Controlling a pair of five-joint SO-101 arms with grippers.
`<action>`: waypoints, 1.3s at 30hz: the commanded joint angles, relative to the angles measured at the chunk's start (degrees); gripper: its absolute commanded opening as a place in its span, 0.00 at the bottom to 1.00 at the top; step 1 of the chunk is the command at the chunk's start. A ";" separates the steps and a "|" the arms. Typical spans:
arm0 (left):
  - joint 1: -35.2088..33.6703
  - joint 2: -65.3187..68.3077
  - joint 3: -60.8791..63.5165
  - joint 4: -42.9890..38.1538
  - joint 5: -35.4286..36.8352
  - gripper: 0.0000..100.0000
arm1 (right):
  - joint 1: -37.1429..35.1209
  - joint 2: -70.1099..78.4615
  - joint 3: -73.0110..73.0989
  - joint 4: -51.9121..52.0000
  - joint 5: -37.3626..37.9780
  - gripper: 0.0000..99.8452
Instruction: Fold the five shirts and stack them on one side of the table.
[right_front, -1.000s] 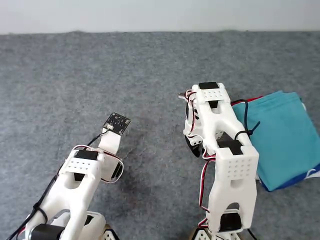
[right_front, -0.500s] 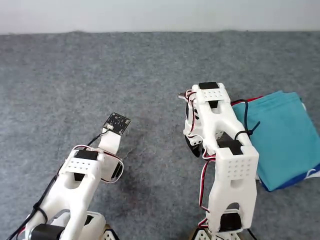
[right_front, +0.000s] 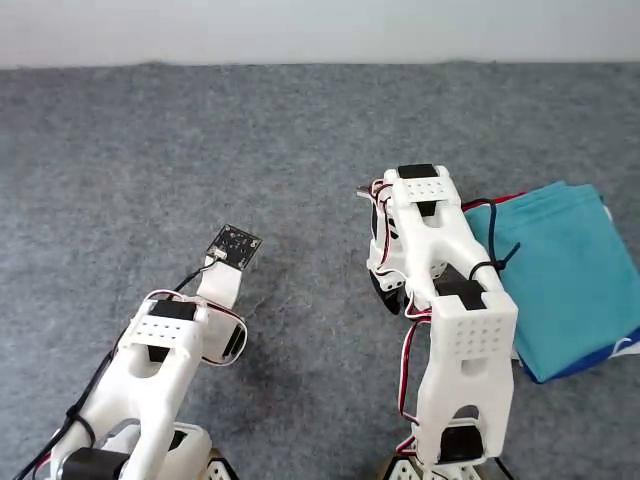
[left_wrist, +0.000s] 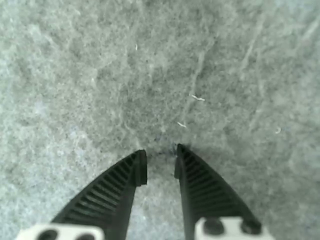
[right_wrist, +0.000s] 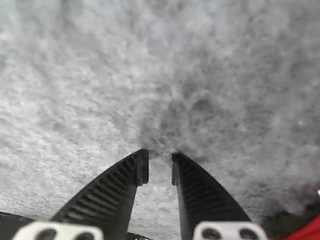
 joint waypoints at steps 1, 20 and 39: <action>0.18 0.35 1.80 2.37 -0.35 0.11 | 1.01 4.44 0.18 -1.01 0.53 0.10; 0.18 0.35 1.80 2.37 -0.35 0.11 | 3.91 -24.31 16.35 -0.92 0.35 0.10; 0.18 0.35 1.80 2.37 -0.35 0.11 | 7.16 -80.40 75.60 -33.54 0.44 0.10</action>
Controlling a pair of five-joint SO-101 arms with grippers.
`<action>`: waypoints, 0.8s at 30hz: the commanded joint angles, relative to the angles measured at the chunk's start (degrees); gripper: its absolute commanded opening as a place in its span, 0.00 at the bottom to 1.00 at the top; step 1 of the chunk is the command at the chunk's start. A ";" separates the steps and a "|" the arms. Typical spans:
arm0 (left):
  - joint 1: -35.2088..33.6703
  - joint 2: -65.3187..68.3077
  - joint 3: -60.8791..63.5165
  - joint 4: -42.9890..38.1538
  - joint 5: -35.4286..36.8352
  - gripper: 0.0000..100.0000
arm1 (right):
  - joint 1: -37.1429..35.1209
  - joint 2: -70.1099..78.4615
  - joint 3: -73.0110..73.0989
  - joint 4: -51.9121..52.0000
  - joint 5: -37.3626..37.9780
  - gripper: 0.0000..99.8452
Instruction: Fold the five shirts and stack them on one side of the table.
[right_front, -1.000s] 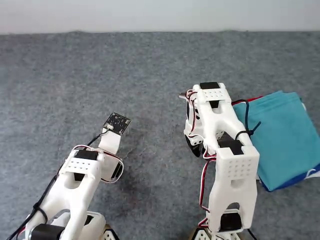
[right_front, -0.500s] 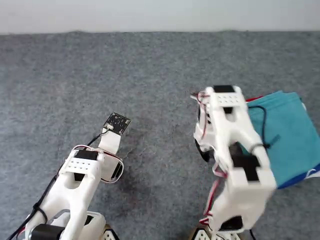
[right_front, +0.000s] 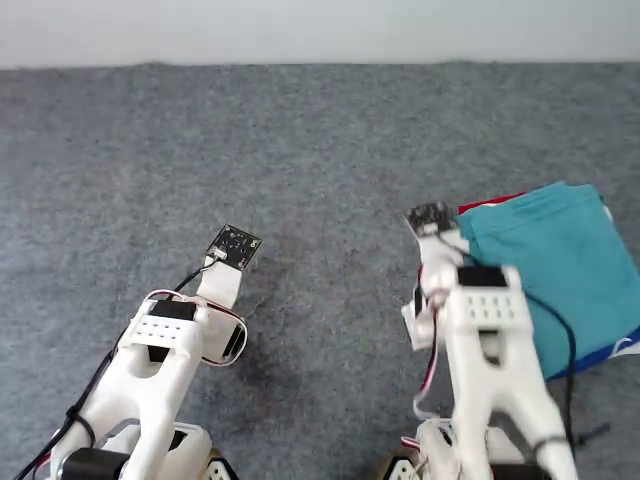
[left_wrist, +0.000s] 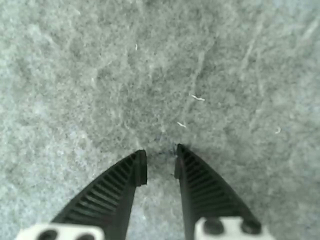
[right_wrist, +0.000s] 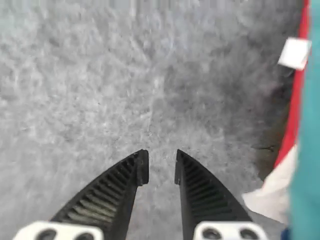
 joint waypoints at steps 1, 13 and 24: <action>0.18 0.35 1.80 2.37 -0.35 0.11 | 0.40 -12.09 11.52 -9.10 0.44 0.10; 0.18 0.35 1.80 2.37 -0.35 0.11 | -4.18 -55.78 39.47 -16.75 0.35 0.10; 0.18 0.35 1.80 2.37 -0.35 0.11 | -2.51 -69.32 38.86 7.60 0.26 0.10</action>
